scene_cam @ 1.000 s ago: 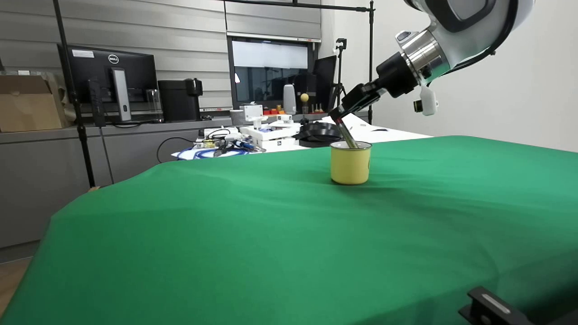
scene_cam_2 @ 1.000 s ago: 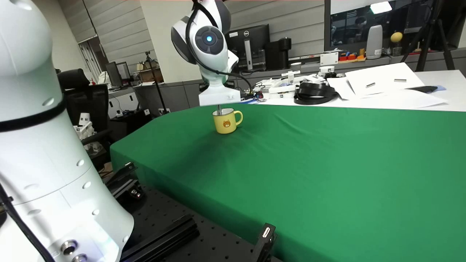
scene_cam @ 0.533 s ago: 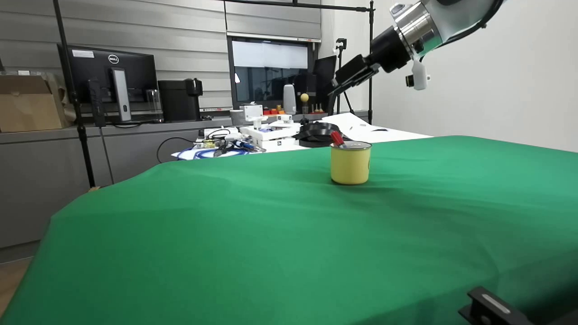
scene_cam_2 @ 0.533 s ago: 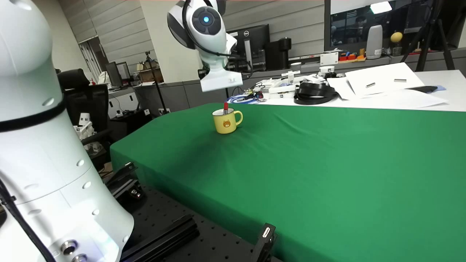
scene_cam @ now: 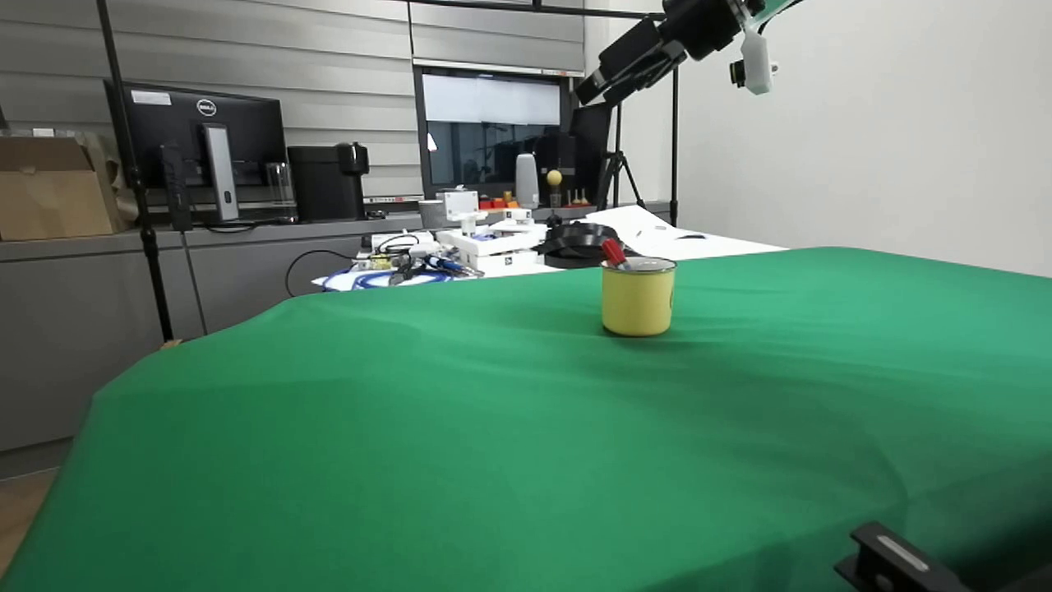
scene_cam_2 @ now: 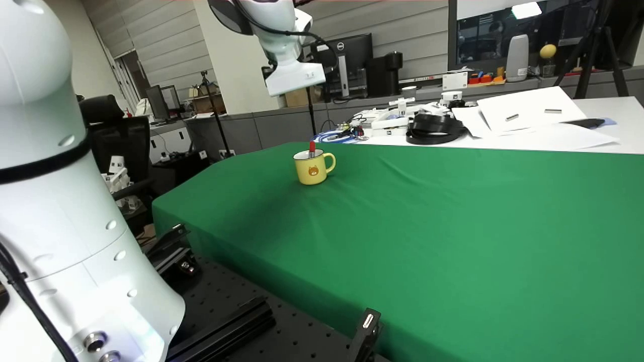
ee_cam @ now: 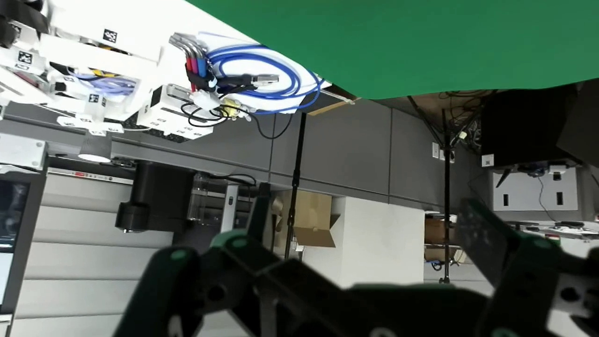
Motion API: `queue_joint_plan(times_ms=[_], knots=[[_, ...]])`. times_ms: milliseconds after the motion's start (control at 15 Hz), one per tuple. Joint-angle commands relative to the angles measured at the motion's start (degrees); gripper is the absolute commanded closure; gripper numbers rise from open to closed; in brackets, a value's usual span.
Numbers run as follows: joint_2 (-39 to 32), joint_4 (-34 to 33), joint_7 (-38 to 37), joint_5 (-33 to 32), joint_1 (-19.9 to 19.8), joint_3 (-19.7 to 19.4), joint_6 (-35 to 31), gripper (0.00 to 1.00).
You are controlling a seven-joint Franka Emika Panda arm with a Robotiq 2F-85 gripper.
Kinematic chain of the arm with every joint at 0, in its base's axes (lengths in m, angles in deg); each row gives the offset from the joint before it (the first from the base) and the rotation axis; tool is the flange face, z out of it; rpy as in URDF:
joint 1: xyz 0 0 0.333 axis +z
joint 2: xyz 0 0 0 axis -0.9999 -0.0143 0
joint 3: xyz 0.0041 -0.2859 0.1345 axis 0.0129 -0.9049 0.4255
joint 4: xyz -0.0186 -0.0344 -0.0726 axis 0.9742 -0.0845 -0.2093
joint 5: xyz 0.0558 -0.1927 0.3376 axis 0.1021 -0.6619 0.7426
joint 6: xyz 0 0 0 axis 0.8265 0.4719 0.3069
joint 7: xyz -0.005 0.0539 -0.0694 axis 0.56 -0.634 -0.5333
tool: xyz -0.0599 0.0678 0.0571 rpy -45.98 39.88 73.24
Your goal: Put the marker into the cup.
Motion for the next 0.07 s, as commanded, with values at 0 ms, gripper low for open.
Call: queue_joint_plan(times_ms=[0], knots=[[0.0,0.1,0.0,0.0,0.0,0.0,0.0,0.00]])
